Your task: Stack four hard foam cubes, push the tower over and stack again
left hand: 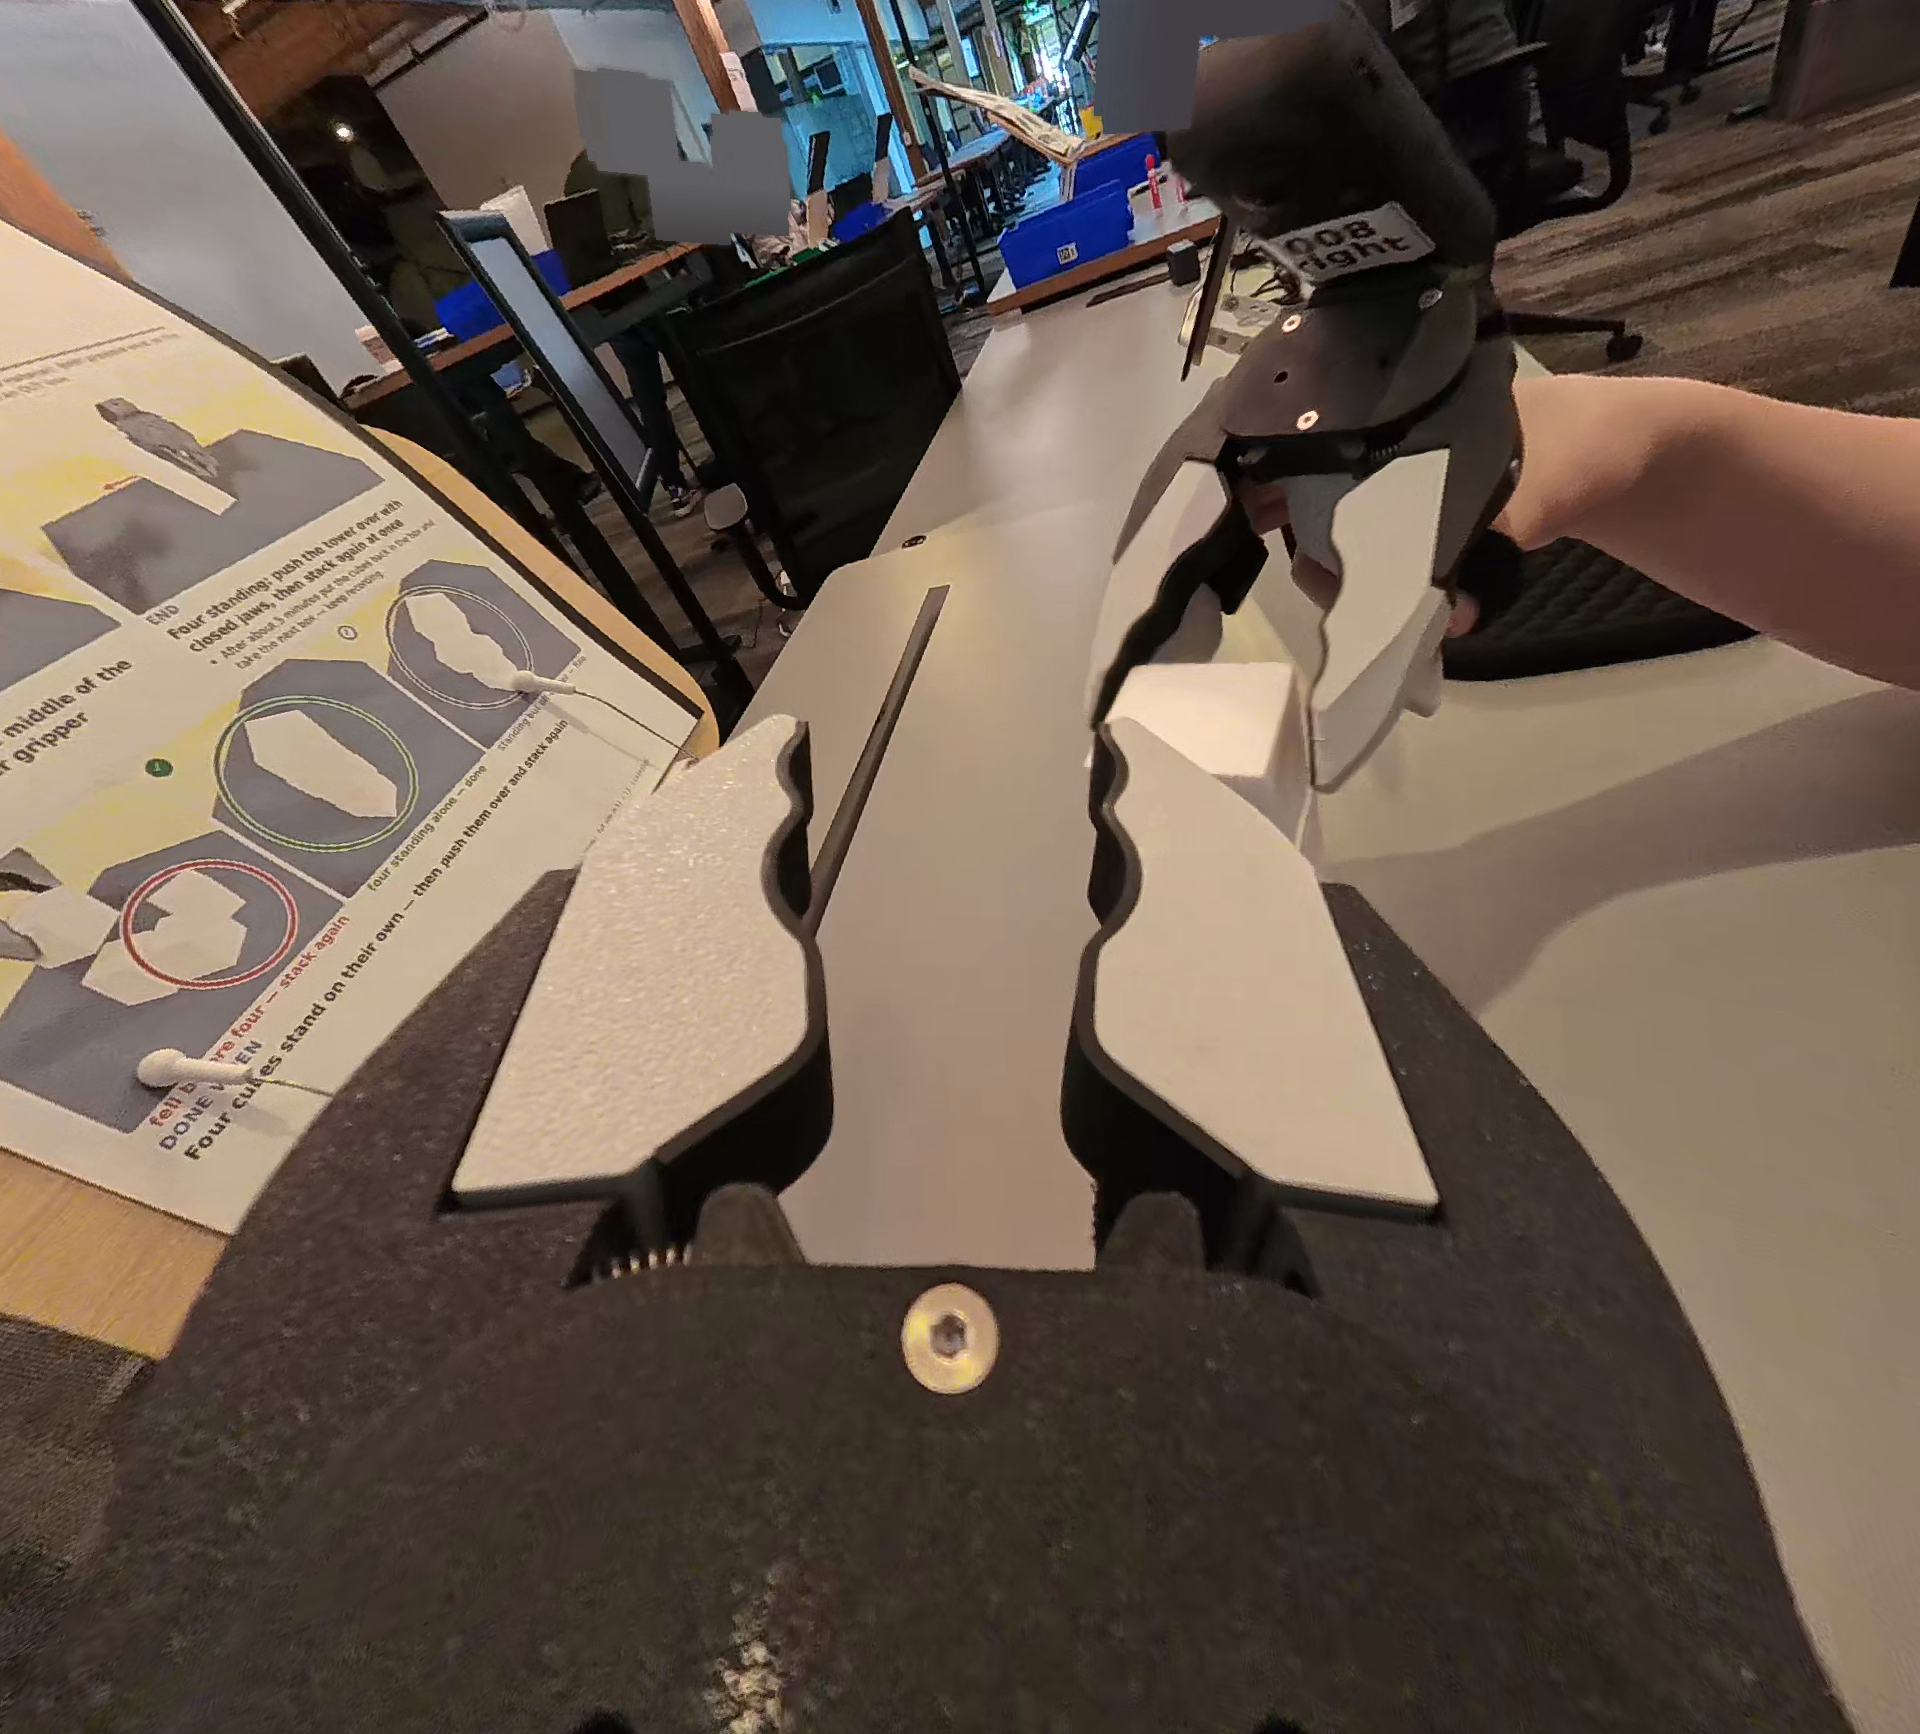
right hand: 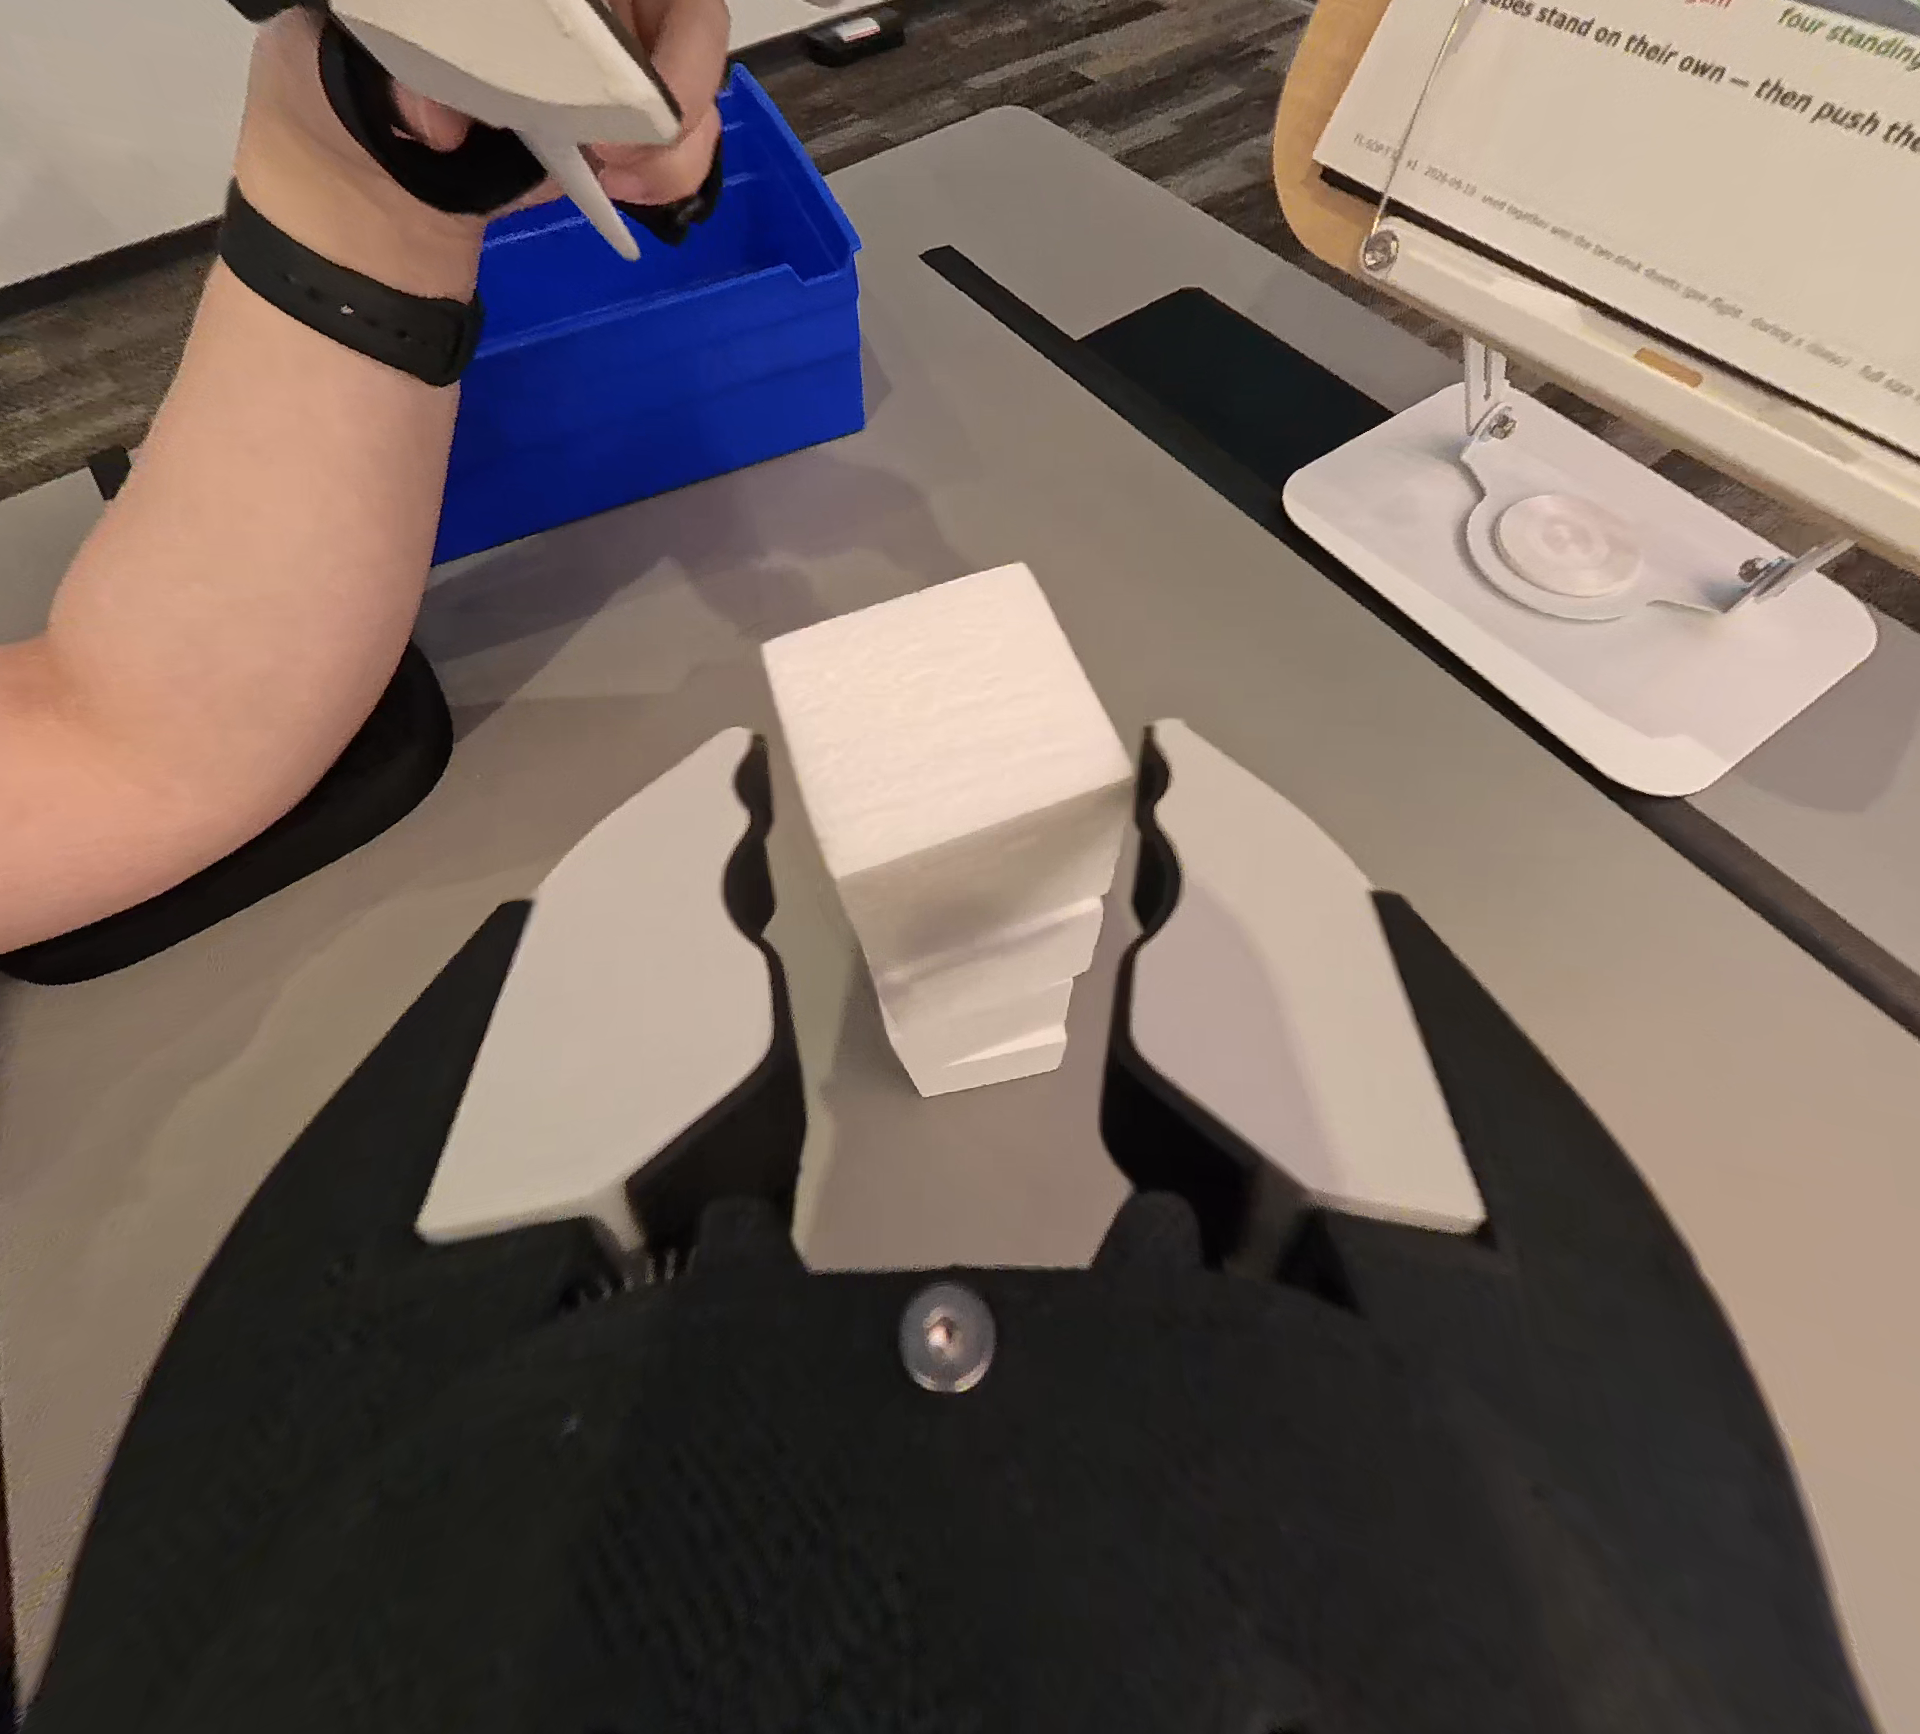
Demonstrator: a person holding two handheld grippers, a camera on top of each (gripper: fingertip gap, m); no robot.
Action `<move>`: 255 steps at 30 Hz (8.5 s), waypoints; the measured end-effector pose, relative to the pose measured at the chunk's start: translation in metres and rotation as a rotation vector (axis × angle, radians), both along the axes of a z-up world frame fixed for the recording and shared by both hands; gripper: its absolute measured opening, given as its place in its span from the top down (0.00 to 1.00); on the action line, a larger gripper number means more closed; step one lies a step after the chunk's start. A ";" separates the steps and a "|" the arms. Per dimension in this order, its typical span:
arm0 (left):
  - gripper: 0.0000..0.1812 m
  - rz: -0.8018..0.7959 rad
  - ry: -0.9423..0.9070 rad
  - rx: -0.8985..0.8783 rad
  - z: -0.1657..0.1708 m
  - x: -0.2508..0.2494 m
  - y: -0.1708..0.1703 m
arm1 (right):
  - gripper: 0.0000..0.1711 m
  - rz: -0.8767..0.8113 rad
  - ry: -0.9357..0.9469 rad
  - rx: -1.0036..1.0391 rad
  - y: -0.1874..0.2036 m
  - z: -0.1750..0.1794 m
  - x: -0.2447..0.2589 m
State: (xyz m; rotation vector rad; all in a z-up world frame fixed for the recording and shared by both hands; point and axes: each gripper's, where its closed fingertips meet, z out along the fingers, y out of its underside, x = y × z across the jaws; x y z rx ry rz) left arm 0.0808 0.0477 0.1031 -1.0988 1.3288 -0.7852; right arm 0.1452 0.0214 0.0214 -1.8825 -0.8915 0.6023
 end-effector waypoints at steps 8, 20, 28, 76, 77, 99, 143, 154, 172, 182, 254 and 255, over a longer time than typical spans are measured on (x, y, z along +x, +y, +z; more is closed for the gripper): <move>0.97 -0.012 0.437 -0.069 -0.089 -0.004 0.004 | 0.52 0.132 0.219 0.170 -0.027 0.016 0.042; 1.00 -0.182 0.872 -0.216 -0.179 0.050 -0.039 | 0.65 -0.281 0.235 0.296 0.001 -0.019 0.191; 1.00 -0.084 0.688 -0.116 -0.165 0.128 -0.042 | 0.66 -0.386 0.279 0.350 -0.031 0.007 0.243; 0.68 0.041 0.888 -0.288 -0.237 0.139 -0.034 | 0.66 -0.924 -0.023 -0.159 -0.029 -0.154 0.384; 0.68 0.043 0.882 -0.298 -0.238 0.139 -0.033 | 0.66 -0.920 -0.027 -0.157 -0.029 -0.154 0.384; 0.68 -0.249 0.774 -0.070 -0.156 0.326 -0.023 | 0.66 -0.972 0.142 -0.065 -0.032 -0.133 0.392; 0.58 0.489 0.442 -0.443 -0.240 0.227 -0.018 | 0.66 0.025 0.025 0.059 -0.003 0.010 0.290; 0.68 0.441 0.459 -0.439 -0.248 0.229 -0.014 | 0.66 0.133 -0.146 -0.089 0.011 -0.046 0.267; 0.68 0.394 0.281 -0.374 -0.164 0.215 -0.004 | 0.52 0.141 0.024 -0.069 -0.003 -0.037 0.287; 0.68 -0.340 0.303 -0.208 -0.026 0.309 -0.031 | 0.56 0.114 0.448 0.011 -0.023 -0.004 0.344; 0.93 0.402 0.024 -0.257 -0.072 0.016 0.026 | 1.00 -0.026 -0.407 -0.126 0.007 -0.028 0.155; 0.87 0.425 0.042 -0.265 -0.073 0.010 0.028 | 1.00 -0.017 -0.385 -0.106 0.005 -0.022 0.154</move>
